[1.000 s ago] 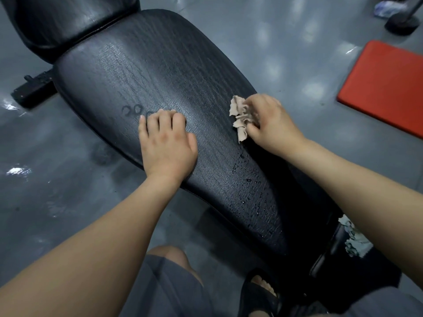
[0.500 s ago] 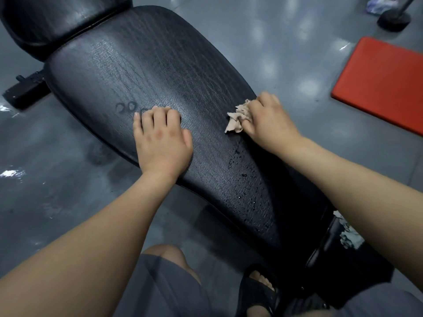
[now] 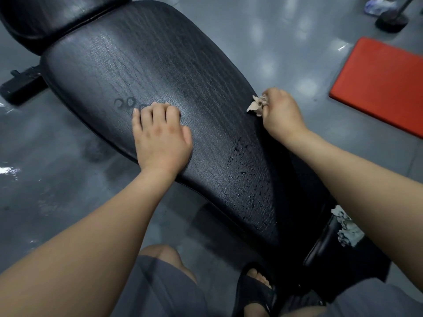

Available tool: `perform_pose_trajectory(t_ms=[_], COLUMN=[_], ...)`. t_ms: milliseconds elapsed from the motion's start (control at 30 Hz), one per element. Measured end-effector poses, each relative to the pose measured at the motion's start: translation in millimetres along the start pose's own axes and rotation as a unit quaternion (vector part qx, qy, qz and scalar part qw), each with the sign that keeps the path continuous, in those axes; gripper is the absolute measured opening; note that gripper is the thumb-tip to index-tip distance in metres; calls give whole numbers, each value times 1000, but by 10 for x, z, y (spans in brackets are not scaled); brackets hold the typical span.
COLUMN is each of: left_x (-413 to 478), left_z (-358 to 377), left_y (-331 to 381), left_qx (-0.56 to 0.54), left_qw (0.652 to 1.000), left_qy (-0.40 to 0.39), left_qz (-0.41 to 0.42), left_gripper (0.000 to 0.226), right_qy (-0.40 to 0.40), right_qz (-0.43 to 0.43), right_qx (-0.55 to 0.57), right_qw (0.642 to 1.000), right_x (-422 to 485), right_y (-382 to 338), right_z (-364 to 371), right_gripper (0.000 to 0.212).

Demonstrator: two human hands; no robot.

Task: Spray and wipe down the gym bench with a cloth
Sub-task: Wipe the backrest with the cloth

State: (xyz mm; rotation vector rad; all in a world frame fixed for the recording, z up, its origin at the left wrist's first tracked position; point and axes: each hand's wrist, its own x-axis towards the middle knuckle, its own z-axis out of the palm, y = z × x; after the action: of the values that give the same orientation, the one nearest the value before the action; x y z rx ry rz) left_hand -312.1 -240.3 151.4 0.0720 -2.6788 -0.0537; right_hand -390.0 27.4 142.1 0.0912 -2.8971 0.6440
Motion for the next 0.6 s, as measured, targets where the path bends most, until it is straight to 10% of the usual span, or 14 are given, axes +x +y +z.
perform_pose_trajectory(t_ms=[600], left_x=[18], left_z=[-36], left_y=[-13], left_qx=[-23], left_qw=[1000], left_qy=[-7], left_qz=[-1], left_gripper=[33], right_qy=[-92], right_qz=[21], right_qx=[-36], right_qw=[995], right_x=[55], right_y=[31], right_z=[-211], right_gripper=[43])
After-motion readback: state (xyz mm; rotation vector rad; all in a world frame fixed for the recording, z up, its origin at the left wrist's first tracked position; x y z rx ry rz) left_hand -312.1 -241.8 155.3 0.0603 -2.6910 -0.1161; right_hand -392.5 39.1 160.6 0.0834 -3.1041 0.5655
